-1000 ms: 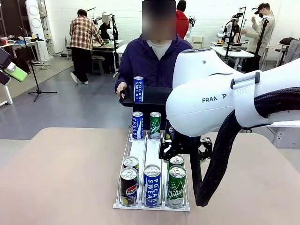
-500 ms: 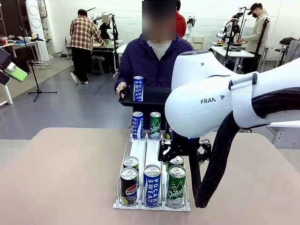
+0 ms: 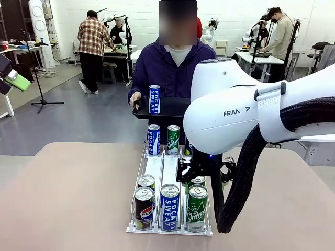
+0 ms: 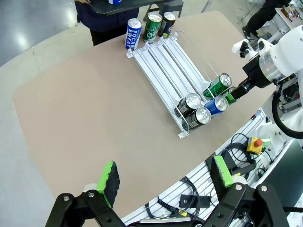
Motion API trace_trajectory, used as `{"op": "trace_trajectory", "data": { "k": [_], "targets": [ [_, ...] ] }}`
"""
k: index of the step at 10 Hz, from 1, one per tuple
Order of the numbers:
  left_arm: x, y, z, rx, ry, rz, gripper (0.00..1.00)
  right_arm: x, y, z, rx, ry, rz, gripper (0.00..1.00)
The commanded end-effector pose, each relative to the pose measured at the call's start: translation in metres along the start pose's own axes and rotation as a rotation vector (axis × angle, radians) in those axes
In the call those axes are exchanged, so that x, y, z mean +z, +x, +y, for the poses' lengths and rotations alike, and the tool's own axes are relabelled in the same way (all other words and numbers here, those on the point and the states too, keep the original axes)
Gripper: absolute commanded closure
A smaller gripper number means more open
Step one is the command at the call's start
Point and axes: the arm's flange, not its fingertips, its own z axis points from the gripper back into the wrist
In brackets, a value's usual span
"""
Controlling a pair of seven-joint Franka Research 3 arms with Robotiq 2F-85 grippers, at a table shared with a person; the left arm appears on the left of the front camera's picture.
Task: Retrieve and hand over the desired beverage to the person.
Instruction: Pick up another can of the same type that the person held from the Automatic Can Dispenser.
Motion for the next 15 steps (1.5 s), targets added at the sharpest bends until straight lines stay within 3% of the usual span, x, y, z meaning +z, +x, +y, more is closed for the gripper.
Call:
{"op": "trace_trajectory", "data": {
  "k": [1,7,8,9,10,12,13,14,15],
  "targets": [
    [0.001,-0.001,0.002,-0.011,0.002,0.005,0.0,-0.008,0.004,0.0,0.026,0.017,0.056,0.0],
    [0.001,-0.001,0.002,-0.011,0.002,0.005,0.0,-0.018,0.01,0.002,0.101,0.027,0.099,0.0],
    [0.001,-0.001,0.002,-0.011,0.002,0.005,0.0,-0.019,0.01,0.001,0.132,0.049,0.104,0.5],
    [0.001,-0.001,0.002,-0.011,0.002,0.005,0.0,-0.02,0.01,0.002,0.138,0.056,0.106,0.6],
    [0.001,-0.001,0.002,-0.011,0.002,0.005,0.0,-0.021,0.01,0.002,0.144,0.055,0.107,1.0],
    [0.001,-0.001,0.002,-0.011,0.002,0.005,0.0,-0.021,0.01,0.002,0.146,0.055,0.108,1.0],
    [0.001,-0.001,0.002,-0.011,0.002,0.005,0.0,-0.022,0.011,0.002,0.147,0.056,0.11,0.88],
    [0.001,-0.001,0.002,-0.011,0.002,0.005,0.0,-0.022,0.011,0.002,0.147,0.057,0.11,0.98],
    [0.001,-0.001,0.002,-0.011,0.002,0.005,0.0,-0.022,0.011,0.002,0.146,0.058,0.11,1.0]
  ]
}}
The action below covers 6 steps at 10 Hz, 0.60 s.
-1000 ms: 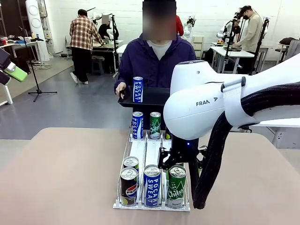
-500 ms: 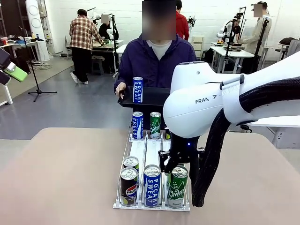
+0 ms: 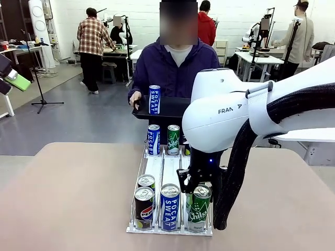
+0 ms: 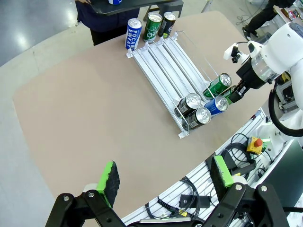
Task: Retrieve and hand over the desired beverage to the person.
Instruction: Pick up another can of the same type that the person held from the Automatic Can Dispenser.
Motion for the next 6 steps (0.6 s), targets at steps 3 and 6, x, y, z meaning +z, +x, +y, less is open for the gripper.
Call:
{"op": "trace_trajectory", "data": {
  "k": [3,6],
  "targets": [
    [0.001,-0.001,0.002,-0.011,0.002,0.005,0.0,0.031,-0.012,0.01,-0.045,0.041,-0.005,1.0],
    [0.001,-0.001,0.002,-0.011,0.002,0.005,0.0,0.125,-0.047,0.033,-0.043,0.033,-0.157,1.0]
  ]
}}
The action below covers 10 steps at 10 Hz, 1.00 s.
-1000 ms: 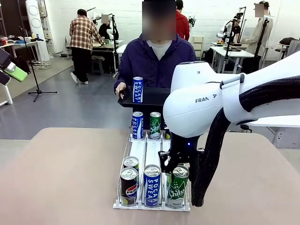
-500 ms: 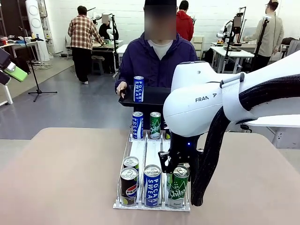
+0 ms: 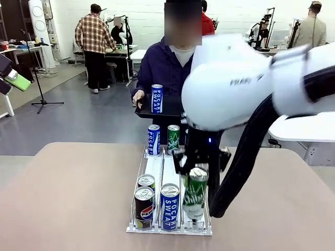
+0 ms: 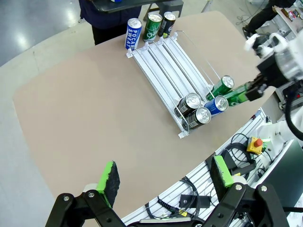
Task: Retrieve and hand over the desired beverage to the person.
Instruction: Pick up another can of the same type that the person held from the Automatic Can Dispenser.
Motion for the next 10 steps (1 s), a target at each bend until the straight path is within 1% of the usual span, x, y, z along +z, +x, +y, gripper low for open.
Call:
{"op": "trace_trajectory", "data": {
  "k": [1,3,4,5,7,9,10],
  "targets": [
    [0.001,-0.001,0.002,-0.011,0.002,0.005,0.0,0.065,-0.01,0.019,-0.027,0.003,-0.078,1.0],
    [0.001,-0.001,0.002,-0.011,0.002,0.005,0.0,0.136,-0.01,0.041,-0.074,0.004,-0.156,1.0],
    [0.001,-0.001,0.002,-0.011,0.002,0.005,0.0,0.162,0.001,0.043,-0.107,0.004,-0.16,1.0],
    [0.001,-0.001,0.002,-0.011,0.002,0.005,0.0,0.184,0.019,0.037,-0.173,0.027,-0.15,1.0],
    [0.001,-0.001,0.002,-0.011,0.002,0.005,0.0,0.209,0.065,0.022,-0.264,0.035,-0.054,1.0],
    [0.001,-0.001,0.002,-0.011,0.002,0.005,0.0,0.216,0.104,0.009,-0.3,0.046,0.021,1.0],
    [0.001,-0.001,0.002,-0.011,0.002,0.005,0.0,0.215,0.121,-0.001,-0.32,0.055,0.04,1.0]
  ]
}}
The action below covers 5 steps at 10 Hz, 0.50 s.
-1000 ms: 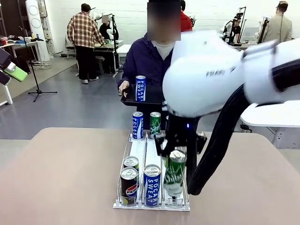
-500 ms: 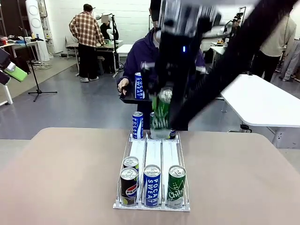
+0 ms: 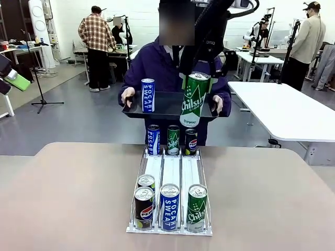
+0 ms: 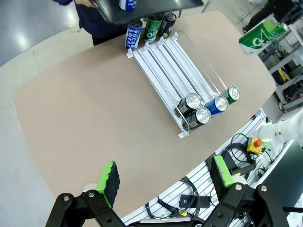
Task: Retrieve and hand over the desired beverage to the person.
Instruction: Pick up another can of the same type that the person held from the Automatic Can Dispenser.
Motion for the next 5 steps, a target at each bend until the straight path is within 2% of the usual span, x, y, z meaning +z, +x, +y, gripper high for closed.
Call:
{"op": "trace_trajectory", "data": {
  "k": [1,4,5],
  "targets": [
    [0.0,-0.001,0.002,-0.011,0.001,0.005,0.0,0.017,0.023,0.01,-0.021,-0.002,0.046,1.0],
    [0.0,-0.001,0.002,-0.011,0.001,0.005,0.0,0.008,0.042,-0.008,0.021,-0.016,0.084,1.0],
    [0.0,-0.001,0.002,-0.011,0.001,0.005,0.0,-0.006,0.036,-0.004,-0.018,-0.011,0.075,1.0]
  ]
}}
